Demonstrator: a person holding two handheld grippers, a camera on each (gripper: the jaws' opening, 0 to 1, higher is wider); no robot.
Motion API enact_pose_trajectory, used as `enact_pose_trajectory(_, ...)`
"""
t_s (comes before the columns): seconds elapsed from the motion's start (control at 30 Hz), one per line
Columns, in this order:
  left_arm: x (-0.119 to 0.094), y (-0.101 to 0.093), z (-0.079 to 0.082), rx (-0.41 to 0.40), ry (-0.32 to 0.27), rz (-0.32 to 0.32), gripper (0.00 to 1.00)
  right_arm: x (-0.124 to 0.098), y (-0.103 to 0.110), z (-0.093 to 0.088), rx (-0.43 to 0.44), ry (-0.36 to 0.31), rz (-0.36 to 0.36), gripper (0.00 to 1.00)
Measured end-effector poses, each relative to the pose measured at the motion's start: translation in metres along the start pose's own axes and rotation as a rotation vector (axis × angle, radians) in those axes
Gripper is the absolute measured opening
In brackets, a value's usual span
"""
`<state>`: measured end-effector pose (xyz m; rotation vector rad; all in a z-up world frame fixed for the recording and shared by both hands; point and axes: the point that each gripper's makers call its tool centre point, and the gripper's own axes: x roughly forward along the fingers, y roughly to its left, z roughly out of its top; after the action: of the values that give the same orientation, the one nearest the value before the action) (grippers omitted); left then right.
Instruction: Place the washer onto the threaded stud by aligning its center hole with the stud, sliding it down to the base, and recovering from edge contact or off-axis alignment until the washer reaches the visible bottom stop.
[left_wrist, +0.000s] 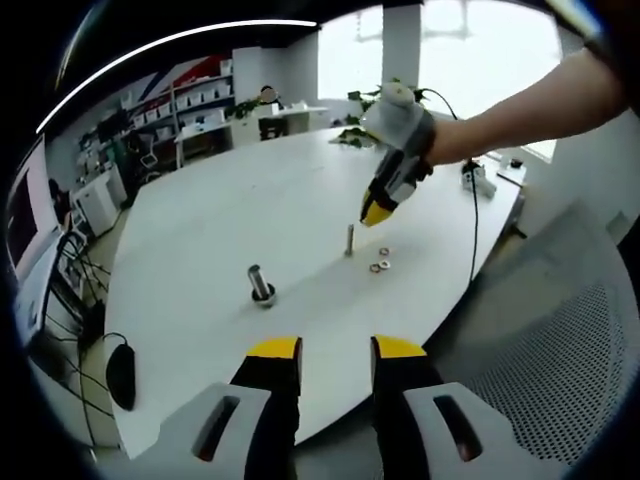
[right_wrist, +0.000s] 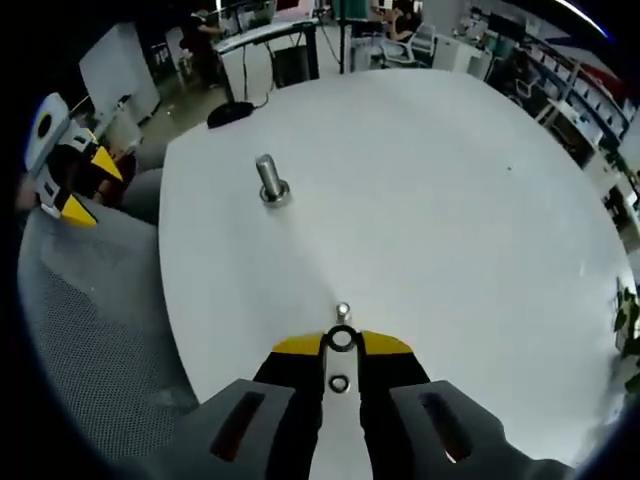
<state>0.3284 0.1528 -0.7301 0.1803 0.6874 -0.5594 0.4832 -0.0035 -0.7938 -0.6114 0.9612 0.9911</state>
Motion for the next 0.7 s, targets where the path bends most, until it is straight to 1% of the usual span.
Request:
enact_pose_trajectory(0.2,0.000,0.001,0.000,-0.002,0.000,0.005,0.25,0.004,0.002,0.011,-0.035,-0.014,-0.002,0.13)
enact_pose_trajectory(0.27,0.000,0.001,0.000,-0.001,0.000,0.004,0.25,0.007,0.001,0.014,-0.048,-0.005,-0.005,0.13)
enact_pose_trajectory(0.4,0.000,0.001,0.000,0.000,-0.001,0.004,0.25,0.013,0.000,0.012,-0.065,0.030,-0.008,0.13)
enact_pose_trajectory(0.47,-0.001,0.001,-0.001,-0.001,0.000,0.007,0.25,0.015,0.001,0.012,-0.062,0.036,-0.002,0.13)
enact_pose_trajectory(0.57,-0.001,0.002,0.000,-0.003,-0.003,0.009,0.25,0.019,-0.002,0.006,-0.071,0.065,-0.014,0.13)
enact_pose_trajectory(0.63,-0.001,0.002,0.000,-0.002,-0.004,0.009,0.25,0.019,-0.002,0.005,-0.060,0.062,-0.013,0.13)
enact_pose_trajectory(0.7,-0.001,0.002,0.000,-0.001,-0.004,0.008,0.25,0.019,-0.004,0.008,-0.031,0.051,-0.010,0.13)
